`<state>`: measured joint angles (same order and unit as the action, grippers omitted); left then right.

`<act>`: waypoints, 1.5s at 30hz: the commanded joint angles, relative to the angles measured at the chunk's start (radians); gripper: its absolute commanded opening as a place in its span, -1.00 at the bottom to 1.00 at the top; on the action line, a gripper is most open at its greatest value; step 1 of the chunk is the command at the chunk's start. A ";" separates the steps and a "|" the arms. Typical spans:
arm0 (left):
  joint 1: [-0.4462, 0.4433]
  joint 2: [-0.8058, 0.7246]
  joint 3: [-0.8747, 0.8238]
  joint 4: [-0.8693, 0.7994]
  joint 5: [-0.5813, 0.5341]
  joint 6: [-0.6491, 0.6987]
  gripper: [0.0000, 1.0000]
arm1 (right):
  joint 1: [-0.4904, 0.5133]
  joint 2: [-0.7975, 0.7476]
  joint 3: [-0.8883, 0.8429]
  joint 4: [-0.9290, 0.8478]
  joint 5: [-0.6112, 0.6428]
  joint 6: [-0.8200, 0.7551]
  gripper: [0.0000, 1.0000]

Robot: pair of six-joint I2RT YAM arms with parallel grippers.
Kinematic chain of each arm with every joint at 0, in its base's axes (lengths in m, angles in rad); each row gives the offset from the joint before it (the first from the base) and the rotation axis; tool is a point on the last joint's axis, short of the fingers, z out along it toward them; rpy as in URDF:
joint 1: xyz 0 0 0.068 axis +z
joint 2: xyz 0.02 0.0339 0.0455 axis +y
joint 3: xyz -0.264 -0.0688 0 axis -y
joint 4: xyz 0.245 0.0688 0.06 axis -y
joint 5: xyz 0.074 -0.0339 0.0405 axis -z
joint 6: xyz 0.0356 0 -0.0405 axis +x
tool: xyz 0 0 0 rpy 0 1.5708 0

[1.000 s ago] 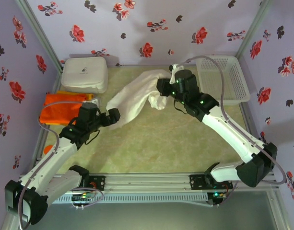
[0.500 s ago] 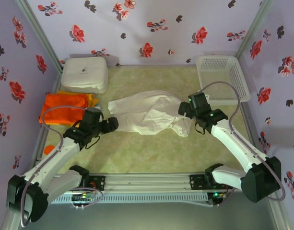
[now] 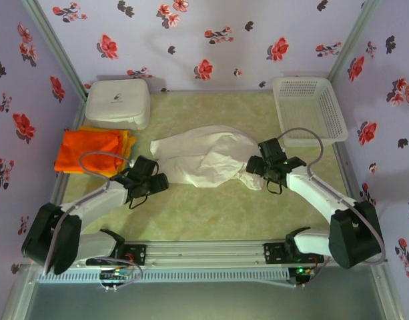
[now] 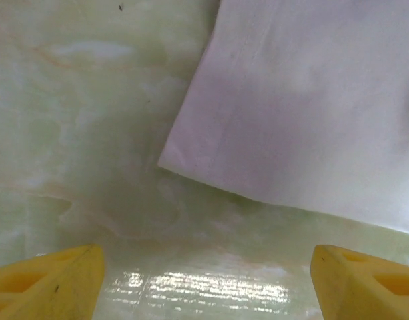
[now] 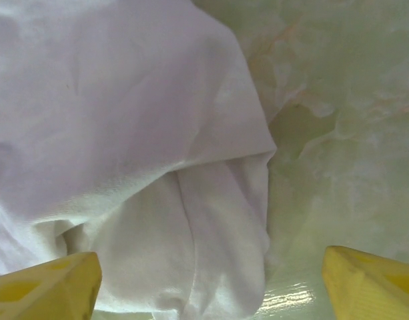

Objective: Fold and stack the t-shirts

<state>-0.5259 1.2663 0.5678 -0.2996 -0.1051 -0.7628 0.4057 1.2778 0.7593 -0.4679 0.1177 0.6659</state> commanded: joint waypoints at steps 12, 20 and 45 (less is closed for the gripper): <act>-0.003 0.268 0.116 0.169 -0.039 0.014 0.25 | -0.005 0.164 -0.003 0.134 -0.132 0.002 -0.75; 0.028 0.382 0.255 0.151 -0.074 0.091 -0.27 | -0.004 0.029 -0.046 0.030 -0.091 -0.034 -1.00; 0.074 0.600 0.867 -0.071 -0.046 0.279 -1.00 | 0.469 -0.112 -0.067 0.145 -0.111 0.213 -1.00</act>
<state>-0.4595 1.8057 1.3205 -0.3195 -0.1745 -0.5392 0.7906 1.1408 0.7006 -0.4446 0.0097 0.7582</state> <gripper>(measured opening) 0.044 0.043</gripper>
